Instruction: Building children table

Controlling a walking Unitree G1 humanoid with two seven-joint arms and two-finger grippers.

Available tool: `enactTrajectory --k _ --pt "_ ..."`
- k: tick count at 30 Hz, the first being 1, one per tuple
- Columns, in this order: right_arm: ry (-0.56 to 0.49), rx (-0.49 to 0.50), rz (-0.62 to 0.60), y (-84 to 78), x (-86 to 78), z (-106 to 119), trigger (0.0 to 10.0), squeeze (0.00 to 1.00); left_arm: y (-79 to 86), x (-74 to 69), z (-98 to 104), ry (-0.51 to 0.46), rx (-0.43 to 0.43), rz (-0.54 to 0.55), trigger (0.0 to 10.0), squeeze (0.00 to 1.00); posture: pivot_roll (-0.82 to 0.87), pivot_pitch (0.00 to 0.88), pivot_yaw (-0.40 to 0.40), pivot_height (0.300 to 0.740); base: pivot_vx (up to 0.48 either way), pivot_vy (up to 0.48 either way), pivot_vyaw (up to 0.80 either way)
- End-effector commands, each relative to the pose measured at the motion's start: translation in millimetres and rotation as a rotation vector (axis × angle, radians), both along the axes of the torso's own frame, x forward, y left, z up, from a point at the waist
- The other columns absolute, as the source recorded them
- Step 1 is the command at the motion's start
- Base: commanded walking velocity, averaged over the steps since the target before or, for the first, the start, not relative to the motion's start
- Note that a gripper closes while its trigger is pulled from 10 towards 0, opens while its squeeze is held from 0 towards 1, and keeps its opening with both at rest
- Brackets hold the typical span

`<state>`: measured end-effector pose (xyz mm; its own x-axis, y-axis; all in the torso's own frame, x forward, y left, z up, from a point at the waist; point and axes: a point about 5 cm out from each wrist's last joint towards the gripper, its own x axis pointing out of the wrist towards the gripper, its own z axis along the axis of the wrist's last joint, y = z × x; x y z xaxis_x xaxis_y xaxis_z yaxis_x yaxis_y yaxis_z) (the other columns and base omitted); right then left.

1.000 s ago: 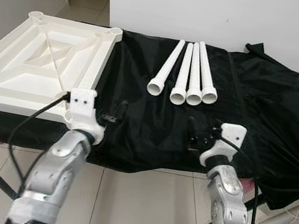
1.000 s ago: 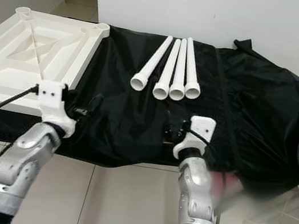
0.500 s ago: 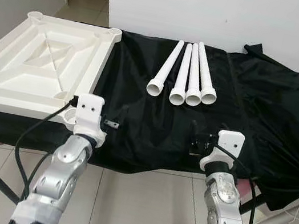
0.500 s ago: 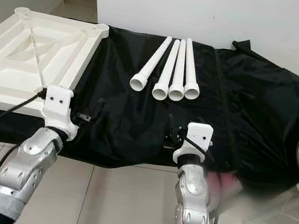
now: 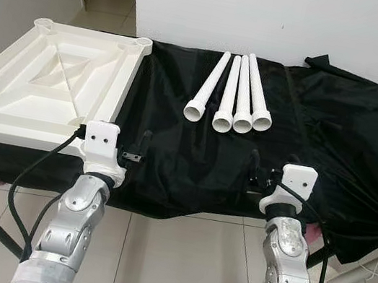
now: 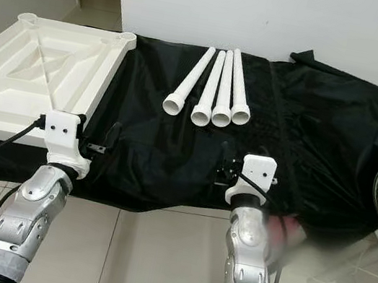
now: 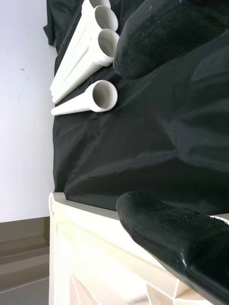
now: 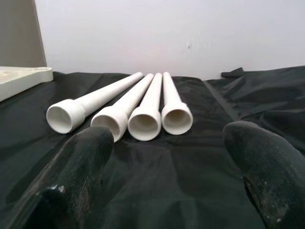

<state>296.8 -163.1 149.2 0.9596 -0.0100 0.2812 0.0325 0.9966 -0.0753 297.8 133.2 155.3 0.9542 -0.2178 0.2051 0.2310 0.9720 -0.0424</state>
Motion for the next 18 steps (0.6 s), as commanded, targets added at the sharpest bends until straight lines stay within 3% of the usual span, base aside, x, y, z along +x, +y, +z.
enactTrajectory --k 1,7,18 --pt "-0.031 -0.027 0.027 6.7 9.8 7 10.0 0.00 6.0 5.4 3 -0.017 0.021 0.035 10.0 0.00 -0.01 0.000 0.044 0.740 0.000 0.000 0.00" --pt "-0.039 -0.050 0.042 6.2 12.0 9 10.0 0.00 11.8 13.0 9 -0.029 0.040 0.029 10.0 0.00 -0.01 0.000 0.038 0.740 0.000 0.000 0.00" --pt "-0.032 -0.064 0.044 2.3 8.4 9 10.0 0.00 14.8 14.7 9 -0.039 0.061 0.029 10.0 0.00 -0.01 0.000 0.024 0.740 0.000 0.000 0.00"
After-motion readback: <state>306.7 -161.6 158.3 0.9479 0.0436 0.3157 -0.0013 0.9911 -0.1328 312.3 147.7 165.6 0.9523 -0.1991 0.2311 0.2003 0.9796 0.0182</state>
